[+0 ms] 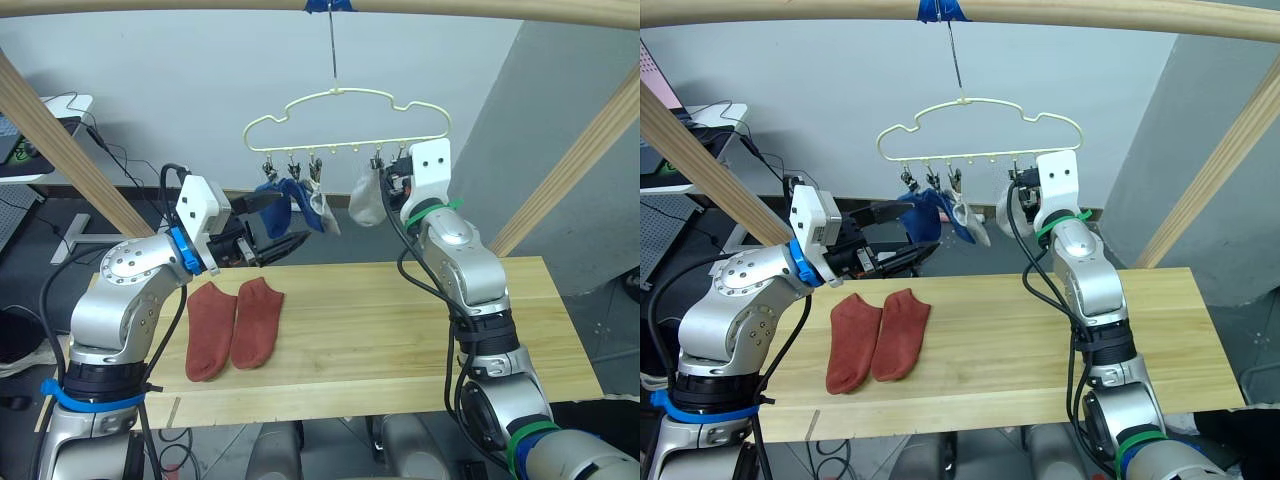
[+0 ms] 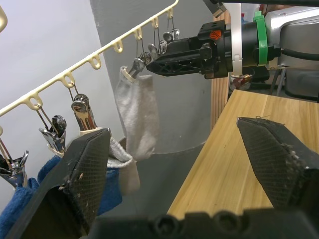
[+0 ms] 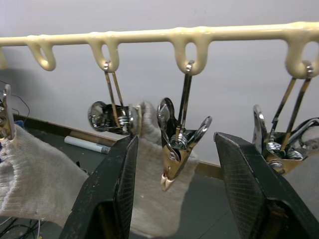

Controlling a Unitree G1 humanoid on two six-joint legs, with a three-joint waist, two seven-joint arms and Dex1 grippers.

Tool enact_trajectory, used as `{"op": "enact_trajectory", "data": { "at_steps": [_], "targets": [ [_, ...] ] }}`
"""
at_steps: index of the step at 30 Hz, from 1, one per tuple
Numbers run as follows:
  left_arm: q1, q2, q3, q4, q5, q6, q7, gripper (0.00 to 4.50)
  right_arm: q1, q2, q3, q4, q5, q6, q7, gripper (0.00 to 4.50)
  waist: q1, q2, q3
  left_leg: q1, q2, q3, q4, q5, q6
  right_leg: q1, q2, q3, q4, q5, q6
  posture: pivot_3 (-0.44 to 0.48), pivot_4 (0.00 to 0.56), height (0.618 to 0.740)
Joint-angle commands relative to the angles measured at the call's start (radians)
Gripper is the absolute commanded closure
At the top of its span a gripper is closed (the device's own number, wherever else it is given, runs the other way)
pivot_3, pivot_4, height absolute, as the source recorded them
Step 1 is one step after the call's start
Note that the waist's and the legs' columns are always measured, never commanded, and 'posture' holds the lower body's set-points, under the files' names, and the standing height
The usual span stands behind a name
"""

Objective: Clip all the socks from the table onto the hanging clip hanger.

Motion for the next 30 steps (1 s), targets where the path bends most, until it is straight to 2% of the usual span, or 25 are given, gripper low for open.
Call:
{"op": "enact_trajectory", "data": {
  "at_steps": [1, 19, 22, 23, 30],
  "targets": [
    [-0.017, 0.004, 0.002, -0.013, 0.0, -0.015, -0.01, 0.0, 0.001, -0.003, -0.01, -0.05, -0.014, -0.001, -0.013, 1.98, 0.0, 0.0, 0.0, 0.0, 0.0, 0.0, 0.0, 0.0, 0.0, 0.0, 0.0, 0.0, 0.0, 0.0, 0.0, -0.121, 0.244, 0.74],
    [-0.019, 0.005, 0.002, -0.014, 0.001, -0.014, -0.009, 0.0, -0.054, 0.002, -0.012, 0.03, -0.006, -0.046, 0.002, 1.98, 0.0, 0.0, 0.0, 0.0, 0.0, 0.0, 0.0, 0.0, 0.0, 0.0, 0.0, 0.0, 0.0, 0.0, 0.0, -0.115, 0.242, 0.74],
    [-0.019, 0.005, 0.002, -0.014, 0.001, -0.013, -0.008, 0.0, -0.06, 0.003, -0.012, 0.043, -0.005, -0.058, 0.003, 2.58, 0.0, 0.0, 0.0, 0.0, 0.0, 0.0, 0.0, 0.0, 0.0, 0.0, 0.0, 0.0, 0.0, 0.0, 0.0, -0.114, 0.242, 0.74],
    [-0.019, 0.005, 0.002, -0.014, 0.001, -0.013, -0.008, 0.0, -0.063, 0.003, -0.012, 0.046, -0.005, -0.061, 0.003, 2.94, 0.0, 0.0, 0.0, 0.0, 0.0, 0.0, 0.0, 0.0, 0.0, 0.0, 0.0, 0.0, 0.0, 0.0, 0.0, -0.114, 0.242, 0.74],
    [-0.017, 0.006, 0.002, -0.015, 0.002, -0.013, -0.009, 0.0, -0.071, 0.007, -0.007, 0.057, -0.004, -0.074, 0.008, 2.94, 0.0, 0.0, 0.0, 0.0, 0.0, 0.0, 0.0, 0.0, 0.0, 0.0, 0.0, 0.0, 0.0, 0.0, 0.0, -0.116, 0.242, 0.74]
  ]
}}
